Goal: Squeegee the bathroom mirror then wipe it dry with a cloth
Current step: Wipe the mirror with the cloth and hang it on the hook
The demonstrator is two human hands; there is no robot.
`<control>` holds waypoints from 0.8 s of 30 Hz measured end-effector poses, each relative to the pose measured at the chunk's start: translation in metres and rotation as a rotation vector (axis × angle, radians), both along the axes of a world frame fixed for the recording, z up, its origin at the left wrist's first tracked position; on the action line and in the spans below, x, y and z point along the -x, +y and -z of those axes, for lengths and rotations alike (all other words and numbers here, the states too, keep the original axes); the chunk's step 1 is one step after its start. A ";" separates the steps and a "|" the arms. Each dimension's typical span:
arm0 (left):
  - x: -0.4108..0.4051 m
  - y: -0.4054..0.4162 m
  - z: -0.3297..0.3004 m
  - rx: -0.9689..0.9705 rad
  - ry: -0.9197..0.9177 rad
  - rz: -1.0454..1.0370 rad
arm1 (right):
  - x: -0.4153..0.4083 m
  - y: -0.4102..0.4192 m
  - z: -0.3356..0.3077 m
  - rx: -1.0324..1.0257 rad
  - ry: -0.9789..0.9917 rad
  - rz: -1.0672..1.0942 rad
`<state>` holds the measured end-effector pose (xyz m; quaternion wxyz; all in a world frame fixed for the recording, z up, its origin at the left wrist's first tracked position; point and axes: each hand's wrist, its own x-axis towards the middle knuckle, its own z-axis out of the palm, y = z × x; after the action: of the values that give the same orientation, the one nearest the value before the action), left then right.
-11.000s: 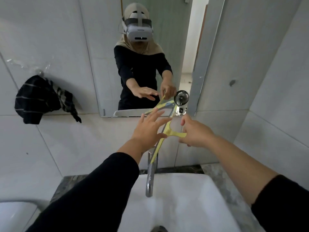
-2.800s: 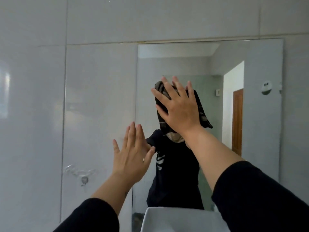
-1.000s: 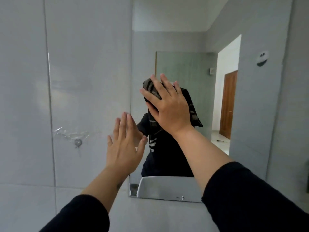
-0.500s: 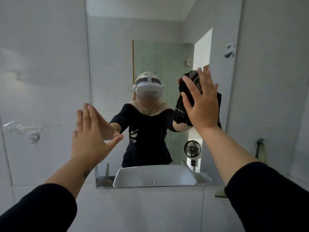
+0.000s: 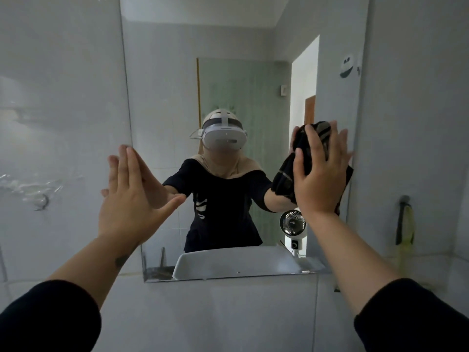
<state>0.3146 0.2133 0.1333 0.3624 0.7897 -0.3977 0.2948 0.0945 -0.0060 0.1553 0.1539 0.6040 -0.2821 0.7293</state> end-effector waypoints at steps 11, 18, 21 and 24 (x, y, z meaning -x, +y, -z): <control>-0.001 0.013 0.012 0.025 -0.048 0.068 | -0.100 0.084 -0.018 0.198 0.377 -0.057; -0.003 0.024 0.075 -0.054 0.026 0.009 | -0.164 0.136 0.002 0.267 0.526 -0.105; -0.004 0.026 0.093 -0.116 0.059 -0.004 | -0.173 0.144 0.021 0.269 0.563 -0.136; -0.003 0.027 0.102 -0.145 0.069 -0.006 | -0.168 0.138 0.038 0.352 0.665 -0.144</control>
<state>0.3175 0.2401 0.0315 0.3172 0.8246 -0.4030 0.2387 0.2621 0.1321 0.1169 0.2865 0.7904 -0.0441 0.5396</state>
